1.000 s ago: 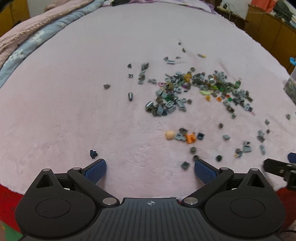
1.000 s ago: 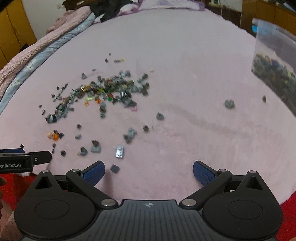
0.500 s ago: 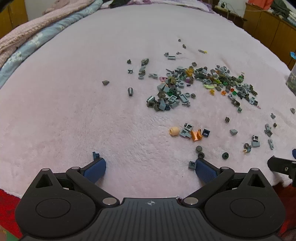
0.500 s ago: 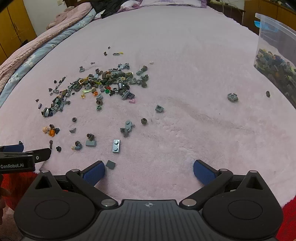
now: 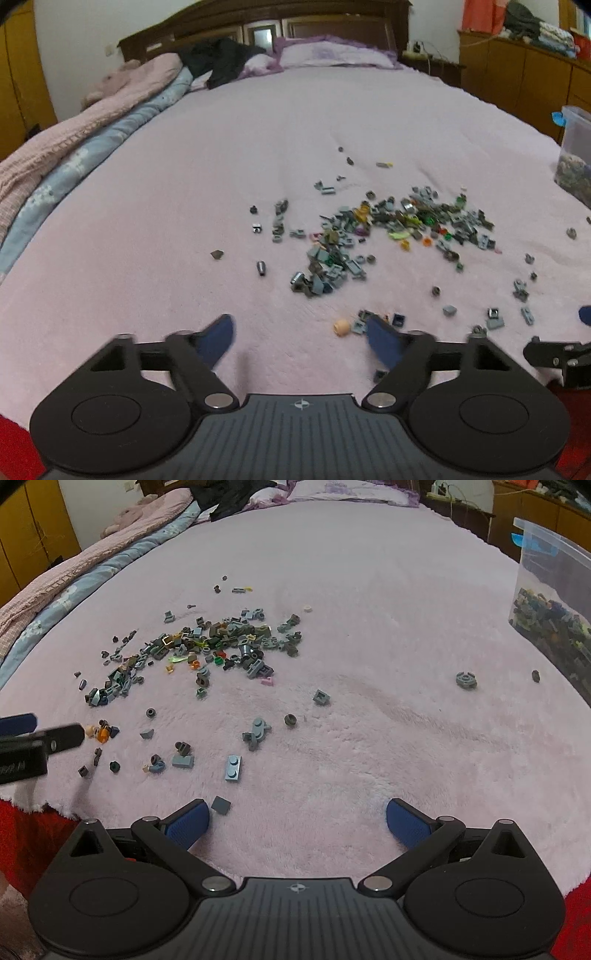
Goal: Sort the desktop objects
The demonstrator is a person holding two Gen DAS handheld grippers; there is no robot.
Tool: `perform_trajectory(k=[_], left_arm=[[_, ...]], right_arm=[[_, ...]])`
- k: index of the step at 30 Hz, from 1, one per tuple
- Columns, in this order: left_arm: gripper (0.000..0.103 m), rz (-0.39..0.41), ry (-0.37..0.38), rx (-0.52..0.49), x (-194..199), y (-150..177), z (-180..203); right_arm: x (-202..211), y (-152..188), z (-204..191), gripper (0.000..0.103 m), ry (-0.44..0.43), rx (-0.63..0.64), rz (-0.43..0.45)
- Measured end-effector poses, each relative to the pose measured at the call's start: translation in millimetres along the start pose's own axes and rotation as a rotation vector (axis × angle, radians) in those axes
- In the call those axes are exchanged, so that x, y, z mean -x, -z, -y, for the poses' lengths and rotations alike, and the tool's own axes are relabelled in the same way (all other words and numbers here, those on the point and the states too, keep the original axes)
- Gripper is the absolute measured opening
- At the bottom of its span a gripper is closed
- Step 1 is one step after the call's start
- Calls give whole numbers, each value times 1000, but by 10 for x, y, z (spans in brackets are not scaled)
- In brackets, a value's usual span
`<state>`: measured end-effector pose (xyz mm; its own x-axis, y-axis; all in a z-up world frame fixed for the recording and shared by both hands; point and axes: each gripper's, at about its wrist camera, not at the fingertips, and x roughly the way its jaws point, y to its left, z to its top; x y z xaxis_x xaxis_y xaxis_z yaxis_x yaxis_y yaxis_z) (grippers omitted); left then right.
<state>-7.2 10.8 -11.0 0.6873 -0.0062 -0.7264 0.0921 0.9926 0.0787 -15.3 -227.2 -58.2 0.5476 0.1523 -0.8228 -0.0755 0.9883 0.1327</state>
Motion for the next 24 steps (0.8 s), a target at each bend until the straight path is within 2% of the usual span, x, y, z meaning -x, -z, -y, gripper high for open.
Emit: perform_trajectory(k=[3, 4, 10, 13, 18, 24], left_arm=[[31, -22, 19, -26, -84, -24, 27], [29, -31, 33, -41, -108, -15, 43], [28, -35, 132, -42, -186, 9, 159], [28, -53, 139, -46, -246, 28, 195], [15, -52, 162, -1, -263, 46, 123], [17, -49, 183, 64, -249, 25, 1]], right_arm=[[-2, -1, -2, 103, 1, 3, 2], [-3, -2, -3, 103, 2, 4, 2], [-7, -5, -10, 103, 6, 12, 4], [-9, -6, -13, 103, 8, 16, 5], [-6, -5, -8, 103, 7, 19, 10], [-12, -13, -16, 103, 8, 23, 16]])
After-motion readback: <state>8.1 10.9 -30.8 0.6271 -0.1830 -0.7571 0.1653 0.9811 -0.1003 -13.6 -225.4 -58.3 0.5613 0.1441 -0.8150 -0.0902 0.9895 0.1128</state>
